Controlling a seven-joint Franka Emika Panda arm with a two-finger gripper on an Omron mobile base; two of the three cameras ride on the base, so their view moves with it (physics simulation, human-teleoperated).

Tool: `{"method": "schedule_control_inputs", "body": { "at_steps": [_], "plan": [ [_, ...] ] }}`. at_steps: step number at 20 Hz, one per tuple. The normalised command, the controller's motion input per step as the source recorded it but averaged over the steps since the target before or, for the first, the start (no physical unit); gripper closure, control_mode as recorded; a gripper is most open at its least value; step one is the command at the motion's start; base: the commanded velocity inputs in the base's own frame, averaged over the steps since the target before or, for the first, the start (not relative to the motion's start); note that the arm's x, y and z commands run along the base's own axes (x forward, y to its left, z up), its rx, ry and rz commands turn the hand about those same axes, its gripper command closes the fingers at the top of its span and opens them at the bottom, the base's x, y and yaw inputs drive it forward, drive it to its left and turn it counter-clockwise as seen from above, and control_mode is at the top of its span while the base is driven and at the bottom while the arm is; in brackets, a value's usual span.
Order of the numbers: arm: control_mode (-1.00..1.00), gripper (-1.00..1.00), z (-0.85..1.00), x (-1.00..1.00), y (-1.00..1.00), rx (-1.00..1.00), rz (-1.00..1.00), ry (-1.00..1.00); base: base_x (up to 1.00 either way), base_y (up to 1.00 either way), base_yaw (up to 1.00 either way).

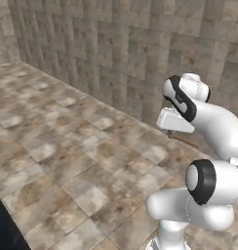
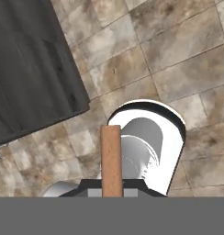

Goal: Take a straw from the drawer in front and place it inside the glass cup on the dining counter.

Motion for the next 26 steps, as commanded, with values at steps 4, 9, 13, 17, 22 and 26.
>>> {"method": "schedule_control_inputs", "body": {
  "at_steps": [4,9,13,17,22,26],
  "plan": [
    [1.0,1.0,0.0,0.0,0.0,0.0,0.0,0.0,1.0,-0.09,0.63],
    [1.0,1.0,0.0,0.0,0.0,0.0,0.0,0.0,0.95,-0.17,0.6],
    [1.0,1.0,0.0,0.0,0.0,0.0,0.0,0.0,0.92,-0.24,0.54],
    [1.0,1.0,0.0,0.0,0.0,0.0,0.0,0.0,0.92,-0.22,0.45],
    [1.0,1.0,0.0,0.0,0.0,0.0,0.0,0.0,0.97,-0.13,0.21],
    [1.0,1.0,0.0,0.0,0.0,0.0,0.0,0.0,1.0,-0.03,0.0]
  ]
}}
